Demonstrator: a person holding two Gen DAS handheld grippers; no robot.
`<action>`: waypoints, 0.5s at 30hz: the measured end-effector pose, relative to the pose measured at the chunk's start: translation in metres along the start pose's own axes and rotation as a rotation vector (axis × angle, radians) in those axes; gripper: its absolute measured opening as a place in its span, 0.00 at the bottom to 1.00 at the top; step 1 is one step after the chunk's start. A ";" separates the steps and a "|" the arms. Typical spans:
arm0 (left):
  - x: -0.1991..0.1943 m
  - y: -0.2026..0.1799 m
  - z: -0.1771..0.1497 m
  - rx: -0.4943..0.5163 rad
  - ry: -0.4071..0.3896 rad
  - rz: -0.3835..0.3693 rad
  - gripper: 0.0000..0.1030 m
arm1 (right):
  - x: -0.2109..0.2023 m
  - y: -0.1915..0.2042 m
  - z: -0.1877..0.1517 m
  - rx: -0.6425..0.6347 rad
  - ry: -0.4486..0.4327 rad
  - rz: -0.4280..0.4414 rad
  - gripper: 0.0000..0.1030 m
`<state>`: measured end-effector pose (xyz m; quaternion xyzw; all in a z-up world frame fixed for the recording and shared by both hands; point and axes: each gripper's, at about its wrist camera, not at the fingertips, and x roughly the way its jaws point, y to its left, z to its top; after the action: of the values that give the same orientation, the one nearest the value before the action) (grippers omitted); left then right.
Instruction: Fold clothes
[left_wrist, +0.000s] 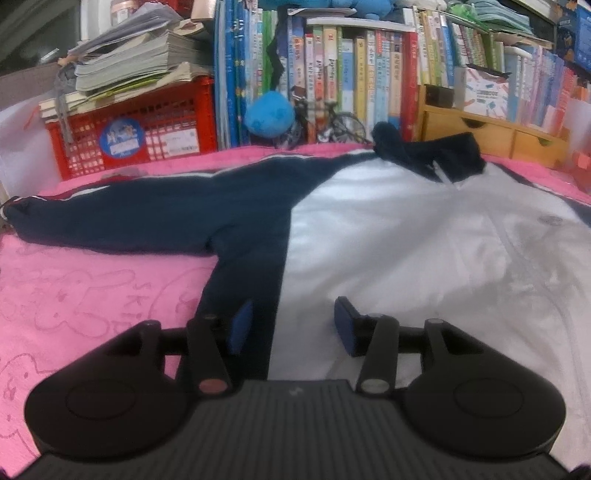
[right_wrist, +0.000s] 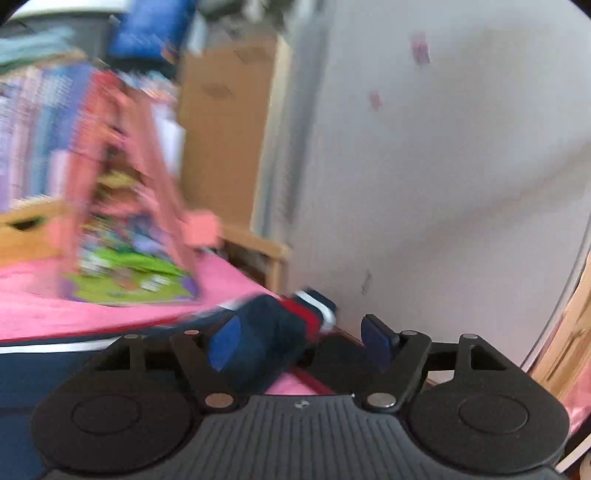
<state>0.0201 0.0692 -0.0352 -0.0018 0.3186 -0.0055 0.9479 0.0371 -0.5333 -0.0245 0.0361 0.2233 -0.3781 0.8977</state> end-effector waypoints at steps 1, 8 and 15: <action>-0.003 0.006 0.003 -0.014 -0.016 -0.017 0.46 | -0.018 0.012 0.002 -0.006 -0.010 0.074 0.71; 0.012 0.106 0.031 -0.173 -0.084 0.110 0.46 | -0.148 0.148 -0.010 -0.150 0.030 0.749 0.73; 0.046 0.236 0.052 -0.378 -0.089 0.334 0.62 | -0.237 0.273 -0.060 -0.416 0.052 1.029 0.74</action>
<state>0.0907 0.3050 -0.0233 -0.1265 0.2679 0.2109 0.9315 0.0584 -0.1680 -0.0052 -0.0281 0.2690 0.1622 0.9490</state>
